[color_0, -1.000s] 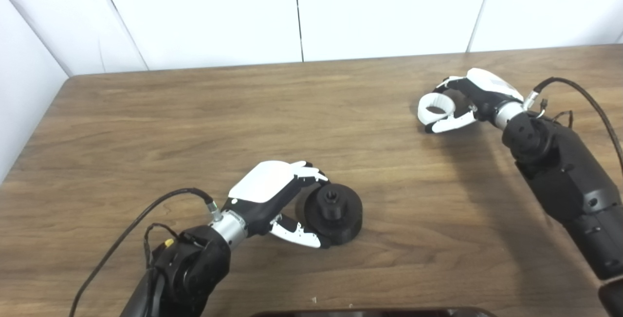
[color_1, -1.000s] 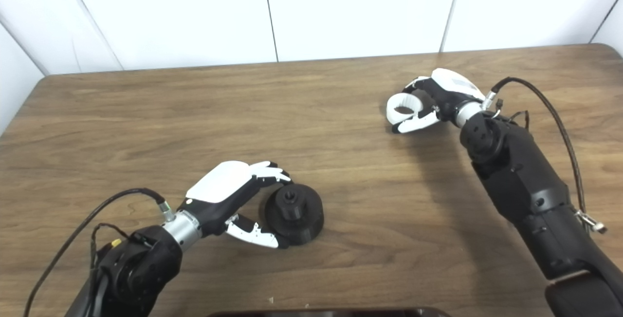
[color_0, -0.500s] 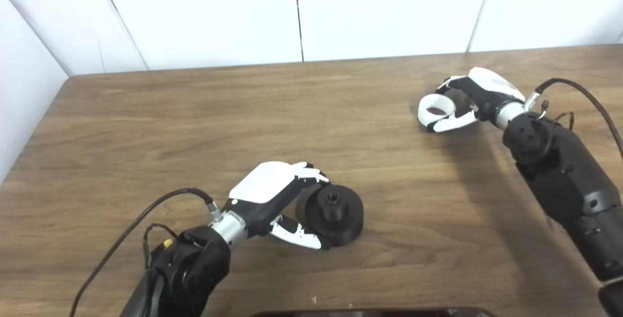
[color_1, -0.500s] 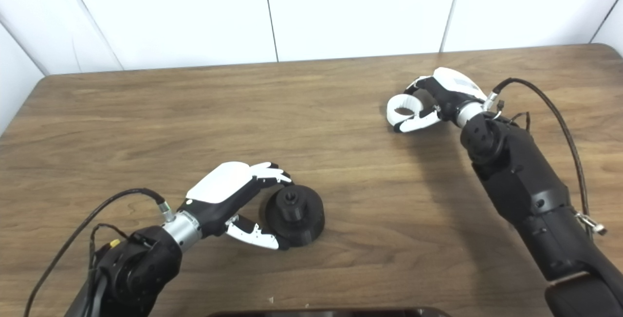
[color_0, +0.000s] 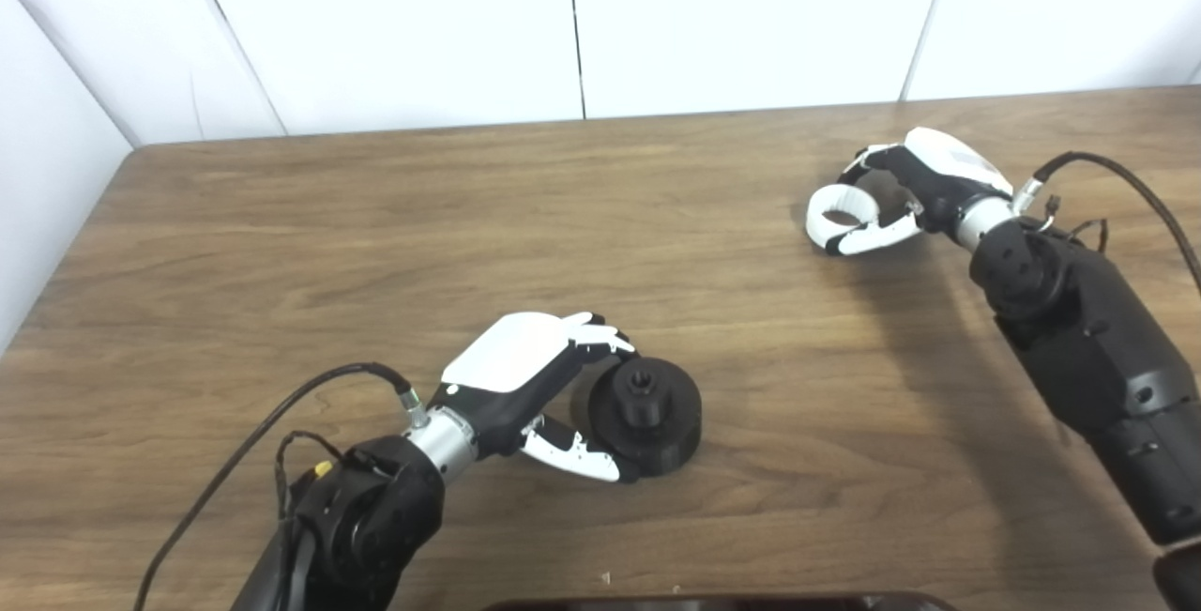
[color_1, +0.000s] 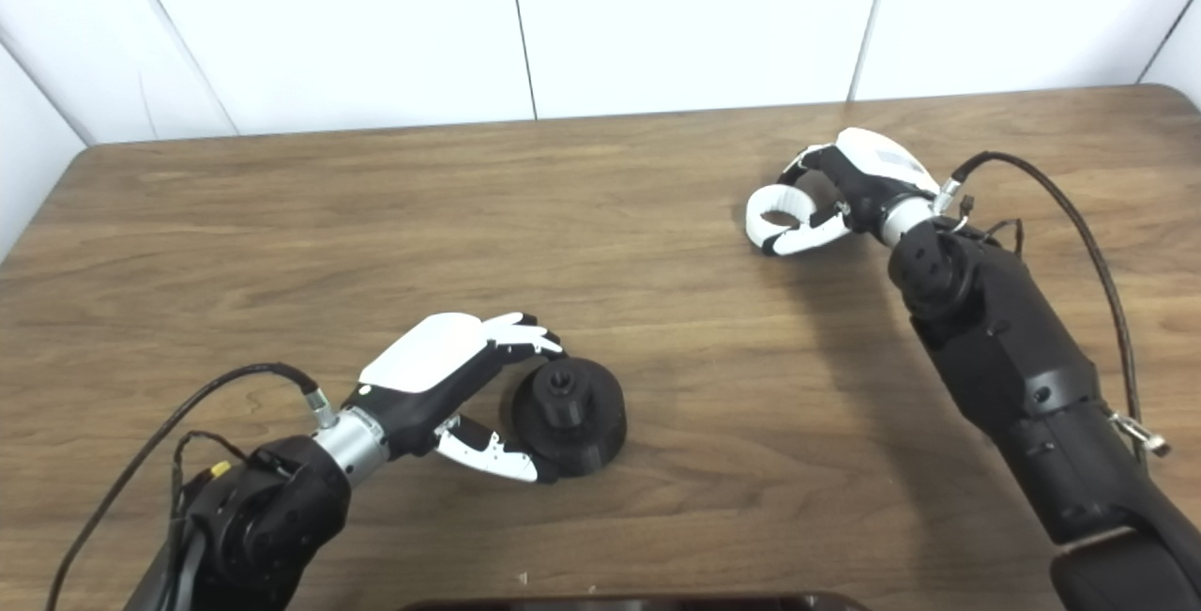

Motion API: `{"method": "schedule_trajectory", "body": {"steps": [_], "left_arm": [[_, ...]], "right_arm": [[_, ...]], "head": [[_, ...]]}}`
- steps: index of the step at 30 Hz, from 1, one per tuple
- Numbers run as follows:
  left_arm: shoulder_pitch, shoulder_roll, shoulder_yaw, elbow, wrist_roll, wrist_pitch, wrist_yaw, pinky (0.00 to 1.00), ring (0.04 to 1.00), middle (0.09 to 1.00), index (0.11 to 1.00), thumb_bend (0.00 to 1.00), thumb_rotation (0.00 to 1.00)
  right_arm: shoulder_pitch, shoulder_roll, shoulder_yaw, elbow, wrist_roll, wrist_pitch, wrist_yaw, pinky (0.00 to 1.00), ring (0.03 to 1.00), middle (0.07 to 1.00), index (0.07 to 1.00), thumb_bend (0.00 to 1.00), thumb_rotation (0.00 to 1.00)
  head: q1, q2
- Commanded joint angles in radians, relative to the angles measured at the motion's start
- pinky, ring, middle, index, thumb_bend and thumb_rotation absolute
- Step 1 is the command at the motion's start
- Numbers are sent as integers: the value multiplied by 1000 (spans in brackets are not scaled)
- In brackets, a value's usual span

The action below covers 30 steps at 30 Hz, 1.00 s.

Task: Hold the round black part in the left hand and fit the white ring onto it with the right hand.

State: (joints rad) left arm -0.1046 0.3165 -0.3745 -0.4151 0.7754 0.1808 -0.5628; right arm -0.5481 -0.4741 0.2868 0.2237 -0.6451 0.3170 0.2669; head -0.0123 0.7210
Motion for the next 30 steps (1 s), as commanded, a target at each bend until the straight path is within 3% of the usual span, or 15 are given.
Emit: {"method": "schedule_trajectory", "body": {"steps": [1,27,29,30], "left_arm": [[-13,4,-1,-29,-9,-6,-6,812,951,882,734,640,438],[-20,0,-3,-18,-12,-15,1,805,940,873,732,636,435],[-20,-2,-5,-22,-8,-8,-4,807,940,875,735,637,434],[-20,-3,-6,-22,-7,-8,-3,805,939,874,734,638,433]], "right_arm": [[-45,-13,-16,-21,-5,-28,-29,819,932,892,662,716,251],[-38,-26,-50,-94,5,-4,-1,795,925,887,624,717,244],[-32,-30,-56,-123,11,0,12,784,919,881,528,570,177],[-28,-33,-58,-144,13,2,20,774,914,880,512,545,166]], "head": [[0,-1],[-2,-1],[-1,-2],[-2,0]]}}
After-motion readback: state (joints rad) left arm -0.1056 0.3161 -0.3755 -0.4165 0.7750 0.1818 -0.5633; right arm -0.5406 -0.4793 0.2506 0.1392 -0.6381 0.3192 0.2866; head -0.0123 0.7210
